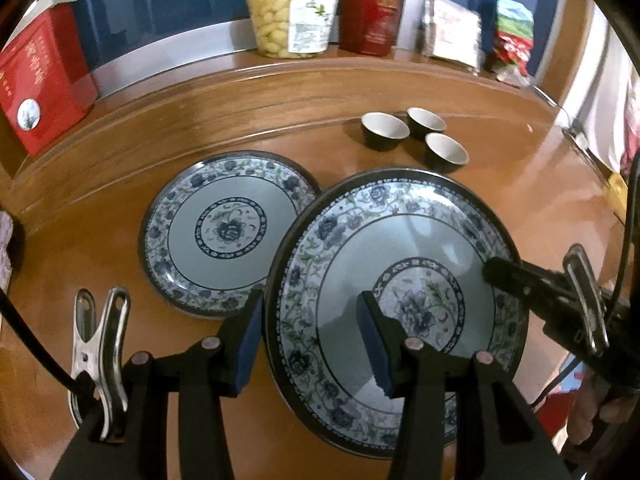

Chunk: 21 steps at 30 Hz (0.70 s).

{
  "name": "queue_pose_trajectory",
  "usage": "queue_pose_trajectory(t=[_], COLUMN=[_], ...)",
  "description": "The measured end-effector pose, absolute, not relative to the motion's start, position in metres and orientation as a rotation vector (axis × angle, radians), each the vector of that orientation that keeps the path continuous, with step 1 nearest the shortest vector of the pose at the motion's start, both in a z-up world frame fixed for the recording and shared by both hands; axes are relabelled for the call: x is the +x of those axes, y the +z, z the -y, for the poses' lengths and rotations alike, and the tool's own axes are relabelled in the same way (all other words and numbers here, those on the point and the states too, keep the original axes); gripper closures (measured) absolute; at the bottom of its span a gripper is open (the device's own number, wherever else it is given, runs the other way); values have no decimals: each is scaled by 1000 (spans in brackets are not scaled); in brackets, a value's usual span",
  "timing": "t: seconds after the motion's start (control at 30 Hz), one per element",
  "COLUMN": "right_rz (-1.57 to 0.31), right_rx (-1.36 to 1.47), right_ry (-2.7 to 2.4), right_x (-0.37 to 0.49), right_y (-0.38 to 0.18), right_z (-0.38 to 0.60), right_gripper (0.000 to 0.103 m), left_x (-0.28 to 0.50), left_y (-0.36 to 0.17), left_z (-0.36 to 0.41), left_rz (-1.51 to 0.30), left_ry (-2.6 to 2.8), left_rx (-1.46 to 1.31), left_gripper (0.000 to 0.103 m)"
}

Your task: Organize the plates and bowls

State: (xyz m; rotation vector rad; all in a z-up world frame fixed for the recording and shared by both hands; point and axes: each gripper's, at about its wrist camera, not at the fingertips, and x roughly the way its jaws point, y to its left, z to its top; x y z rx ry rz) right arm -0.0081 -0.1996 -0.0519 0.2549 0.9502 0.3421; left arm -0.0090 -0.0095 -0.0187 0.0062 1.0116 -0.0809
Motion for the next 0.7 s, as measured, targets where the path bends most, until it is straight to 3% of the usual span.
queue_pose_trajectory(t=[0.7], right_rz=[-868], right_rx=[374], right_ry=[89], right_x=[-48], right_y=[-45], right_z=[284], right_gripper=[81], left_x=[3], left_y=[-8], left_z=[95], left_rz=[-952], left_ry=[-341], left_rx=[125], left_gripper=[54])
